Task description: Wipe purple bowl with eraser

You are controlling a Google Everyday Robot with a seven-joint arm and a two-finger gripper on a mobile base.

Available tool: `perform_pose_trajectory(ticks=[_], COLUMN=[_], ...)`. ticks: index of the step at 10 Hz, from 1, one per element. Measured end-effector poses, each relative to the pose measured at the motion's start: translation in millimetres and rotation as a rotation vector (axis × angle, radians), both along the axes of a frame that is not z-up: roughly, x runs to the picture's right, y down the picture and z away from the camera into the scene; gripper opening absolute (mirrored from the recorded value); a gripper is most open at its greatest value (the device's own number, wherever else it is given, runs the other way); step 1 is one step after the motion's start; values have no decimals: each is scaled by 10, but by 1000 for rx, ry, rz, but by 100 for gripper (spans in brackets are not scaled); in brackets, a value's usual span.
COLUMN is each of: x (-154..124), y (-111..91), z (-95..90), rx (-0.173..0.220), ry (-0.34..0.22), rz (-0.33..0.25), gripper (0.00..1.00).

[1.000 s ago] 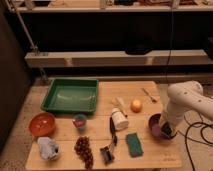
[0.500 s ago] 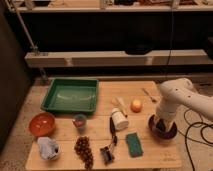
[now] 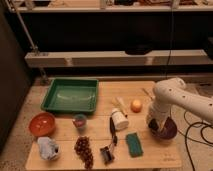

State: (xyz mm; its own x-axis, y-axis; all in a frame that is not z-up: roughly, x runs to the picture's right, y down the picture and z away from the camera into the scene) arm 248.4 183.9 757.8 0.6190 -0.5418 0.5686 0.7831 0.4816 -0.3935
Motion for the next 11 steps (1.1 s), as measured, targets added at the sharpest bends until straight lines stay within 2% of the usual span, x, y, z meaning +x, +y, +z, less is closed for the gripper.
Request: perform_pose_trajectory(ticks=[2,4,7,11], x=[-44,54,329,676], y=[162,339,332,264], z=[-123,-300,-417,-397], rx=[-11,-19,-8,12], ry=[-30,-42,-21,38], rz=[-3,7,36,53], gripper=[0,0,0,0])
